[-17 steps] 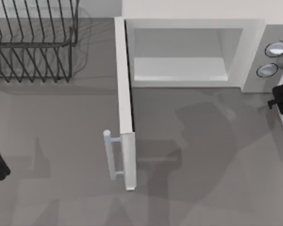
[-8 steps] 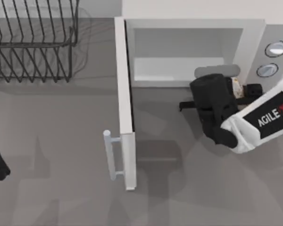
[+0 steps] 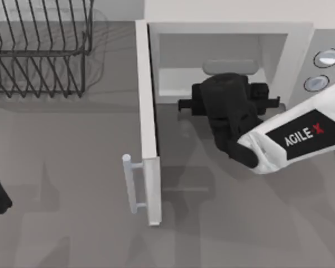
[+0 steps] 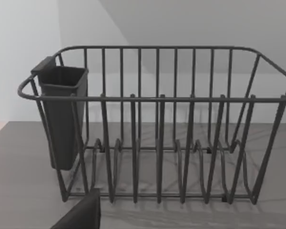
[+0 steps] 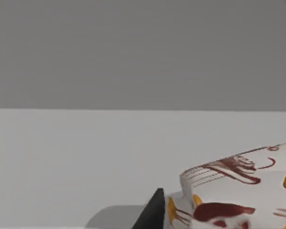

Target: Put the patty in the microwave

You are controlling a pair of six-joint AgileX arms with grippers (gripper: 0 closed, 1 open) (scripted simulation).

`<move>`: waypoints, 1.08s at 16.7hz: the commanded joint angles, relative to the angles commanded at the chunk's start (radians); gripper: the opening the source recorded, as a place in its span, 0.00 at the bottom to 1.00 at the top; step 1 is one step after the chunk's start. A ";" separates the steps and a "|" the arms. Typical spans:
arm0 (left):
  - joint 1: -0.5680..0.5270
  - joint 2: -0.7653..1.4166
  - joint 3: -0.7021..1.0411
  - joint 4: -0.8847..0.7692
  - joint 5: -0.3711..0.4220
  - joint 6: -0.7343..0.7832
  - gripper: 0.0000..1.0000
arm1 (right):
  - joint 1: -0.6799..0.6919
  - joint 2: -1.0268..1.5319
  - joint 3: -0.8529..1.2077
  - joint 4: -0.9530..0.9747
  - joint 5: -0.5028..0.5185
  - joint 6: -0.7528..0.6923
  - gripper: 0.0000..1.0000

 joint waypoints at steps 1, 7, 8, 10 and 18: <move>0.000 0.000 0.000 0.000 0.000 0.000 1.00 | 0.000 0.004 0.011 -0.003 -0.005 0.001 0.00; 0.000 0.000 0.000 0.000 0.000 0.000 1.00 | -0.007 0.117 0.240 -0.079 -0.135 0.056 0.00; 0.000 0.000 0.000 0.000 0.000 0.000 1.00 | -0.013 0.145 0.292 -0.100 -0.162 0.071 0.00; 0.000 0.000 0.000 0.000 0.000 0.000 1.00 | -0.030 0.203 0.403 -0.143 -0.209 0.095 0.00; 0.000 0.000 0.000 0.000 0.000 0.000 1.00 | -0.134 0.418 0.797 -0.273 -0.202 -0.025 0.00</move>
